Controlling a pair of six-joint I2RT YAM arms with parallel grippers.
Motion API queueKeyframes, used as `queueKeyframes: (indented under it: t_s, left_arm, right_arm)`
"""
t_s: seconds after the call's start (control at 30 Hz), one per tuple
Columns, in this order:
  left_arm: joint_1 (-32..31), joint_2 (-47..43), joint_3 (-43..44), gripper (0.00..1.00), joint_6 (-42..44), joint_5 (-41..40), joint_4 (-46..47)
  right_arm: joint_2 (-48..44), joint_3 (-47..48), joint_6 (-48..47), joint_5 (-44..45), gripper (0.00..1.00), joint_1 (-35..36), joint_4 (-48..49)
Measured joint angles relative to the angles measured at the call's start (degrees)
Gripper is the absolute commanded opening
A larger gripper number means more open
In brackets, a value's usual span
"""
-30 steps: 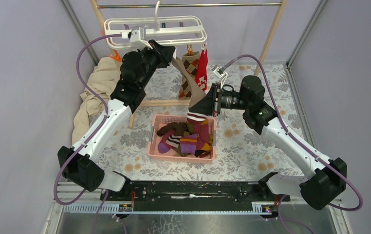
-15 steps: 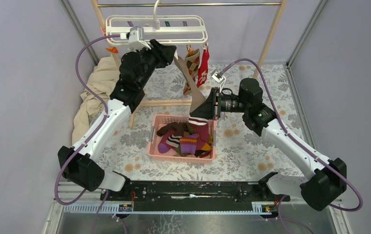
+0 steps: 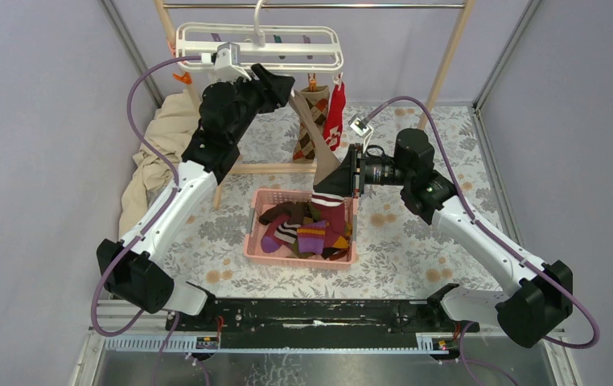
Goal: Remove the socks clipped to the hanger
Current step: Remove the sock from the hanger.
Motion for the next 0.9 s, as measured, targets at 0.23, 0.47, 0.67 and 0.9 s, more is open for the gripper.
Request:
queueKeyframes:
  t_s: [0.23, 0.47, 0.67, 0.9]
  left_arm:
    - [0.00, 3.04, 3.28, 0.48, -1.07, 1.11, -1.46]
    - [0.02, 3.56, 3.54, 0.31, -1.84, 1.75, -2.23]
    - [0.70, 3.56, 3.54, 0.17, -1.95, 1.70, -2.51]
    - [0.81, 3.54, 3.54, 0.52, -1.92, 1.73, -2.80]
  right_arm:
    - [0.35, 0.33, -0.02, 0.02, 0.00, 0.00, 0.07]
    - [0.50, 0.33, -0.09, 0.04, 0.00, 0.00, 0.02]
    - [0.52, 0.33, -0.55, -0.04, 0.00, 0.00, -0.39]
    - [0.94, 0.33, -1.40, -0.55, 0.00, 0.04, -1.20]
